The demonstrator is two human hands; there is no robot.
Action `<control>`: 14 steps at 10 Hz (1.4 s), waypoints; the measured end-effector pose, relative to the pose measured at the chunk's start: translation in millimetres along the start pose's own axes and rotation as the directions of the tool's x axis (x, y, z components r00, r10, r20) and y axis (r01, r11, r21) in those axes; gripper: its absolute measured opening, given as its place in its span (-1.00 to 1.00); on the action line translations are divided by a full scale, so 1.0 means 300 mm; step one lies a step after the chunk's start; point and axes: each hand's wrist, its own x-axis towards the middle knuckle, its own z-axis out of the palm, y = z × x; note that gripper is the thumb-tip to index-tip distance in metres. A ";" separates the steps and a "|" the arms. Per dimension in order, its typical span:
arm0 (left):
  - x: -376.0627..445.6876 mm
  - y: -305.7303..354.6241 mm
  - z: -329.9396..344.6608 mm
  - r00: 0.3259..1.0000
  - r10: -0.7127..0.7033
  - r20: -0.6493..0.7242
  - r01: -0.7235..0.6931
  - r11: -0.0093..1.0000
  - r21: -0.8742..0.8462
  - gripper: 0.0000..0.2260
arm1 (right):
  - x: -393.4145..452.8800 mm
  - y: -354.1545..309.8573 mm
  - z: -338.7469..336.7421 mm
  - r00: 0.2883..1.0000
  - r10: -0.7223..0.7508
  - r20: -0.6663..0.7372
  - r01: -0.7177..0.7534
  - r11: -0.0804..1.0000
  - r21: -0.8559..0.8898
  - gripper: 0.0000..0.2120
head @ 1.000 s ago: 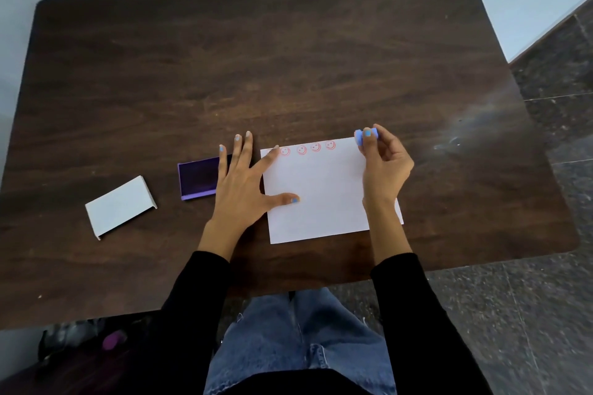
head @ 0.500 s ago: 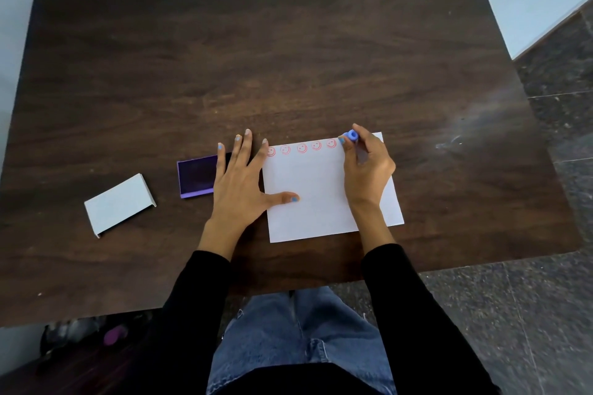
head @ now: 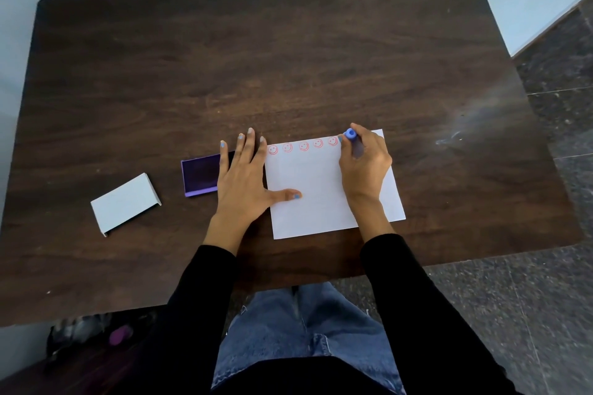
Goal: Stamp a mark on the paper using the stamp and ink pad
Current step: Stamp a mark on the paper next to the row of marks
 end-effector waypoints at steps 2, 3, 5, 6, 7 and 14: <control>0.003 0.002 -0.001 1.000 -0.004 0.005 0.004 1.000 0.002 0.08 | 0.001 -0.011 -0.005 0.999 -0.028 -0.026 0.028 1.000 -0.002 -0.81; 0.002 0.005 -0.001 1.000 -0.007 0.008 0.007 1.000 0.014 0.08 | 0.008 -0.013 -0.012 0.999 -0.033 -0.024 0.032 0.999 -0.011 -0.82; 0.005 0.006 -0.001 1.000 -0.015 0.024 0.015 1.000 0.013 0.07 | 0.003 -0.019 -0.006 1.000 -0.002 0.002 0.002 1.000 -0.031 -0.81; 0.006 0.007 0.000 1.000 -0.017 0.026 0.017 1.000 0.006 0.07 | 0.009 -0.022 -0.012 1.000 0.009 0.015 -0.008 0.999 -0.045 -0.81; 0.008 0.007 0.001 0.999 -0.024 0.032 0.024 1.000 -0.001 0.06 | 0.019 -0.027 -0.017 1.000 0.009 0.023 -0.008 0.998 -0.056 -0.82; -0.001 0.004 0.007 1.000 -0.010 0.011 0.010 0.999 -0.033 0.08 | 0.027 -0.054 -0.047 0.960 0.235 -0.153 -0.203 0.959 0.200 -0.78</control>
